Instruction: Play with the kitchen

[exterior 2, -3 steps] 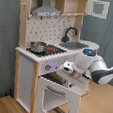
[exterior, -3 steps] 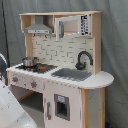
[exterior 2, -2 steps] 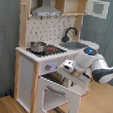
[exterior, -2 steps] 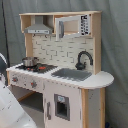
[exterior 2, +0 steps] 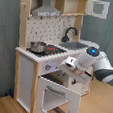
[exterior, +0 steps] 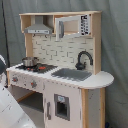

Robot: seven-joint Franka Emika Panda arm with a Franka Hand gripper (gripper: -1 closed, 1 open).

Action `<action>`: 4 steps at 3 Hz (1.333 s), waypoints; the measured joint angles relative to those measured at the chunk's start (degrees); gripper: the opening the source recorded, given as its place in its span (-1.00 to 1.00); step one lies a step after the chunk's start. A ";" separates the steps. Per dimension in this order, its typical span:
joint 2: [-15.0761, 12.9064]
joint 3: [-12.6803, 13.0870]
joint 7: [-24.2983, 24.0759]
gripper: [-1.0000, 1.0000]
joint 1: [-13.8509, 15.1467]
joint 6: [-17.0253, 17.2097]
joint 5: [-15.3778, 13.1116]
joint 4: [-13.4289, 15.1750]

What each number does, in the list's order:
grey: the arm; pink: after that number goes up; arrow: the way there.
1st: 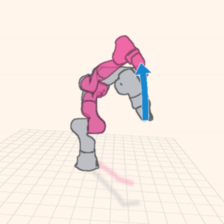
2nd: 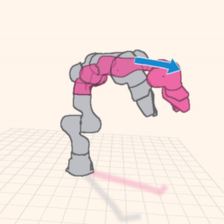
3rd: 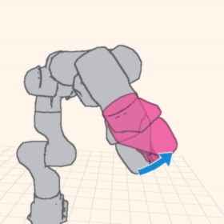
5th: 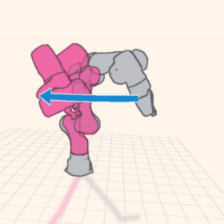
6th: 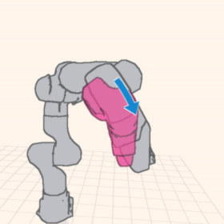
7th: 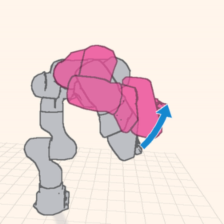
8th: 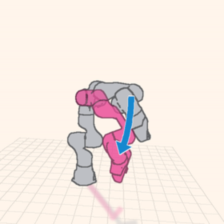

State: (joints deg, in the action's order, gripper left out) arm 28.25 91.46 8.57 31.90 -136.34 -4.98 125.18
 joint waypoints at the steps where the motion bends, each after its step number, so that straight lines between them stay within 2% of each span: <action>1: 1.51 -2.56 -2.46 1.00 -2.12 3.13 -4.82 0.04; 2: 3.75 -5.30 -3.70 1.00 -4.29 7.05 -9.62 0.01; 4: 9.73 -10.09 -3.95 1.00 -9.29 15.43 -17.50 -0.11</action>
State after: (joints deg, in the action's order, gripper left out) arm 37.98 81.37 4.63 22.61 -120.91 -22.48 125.07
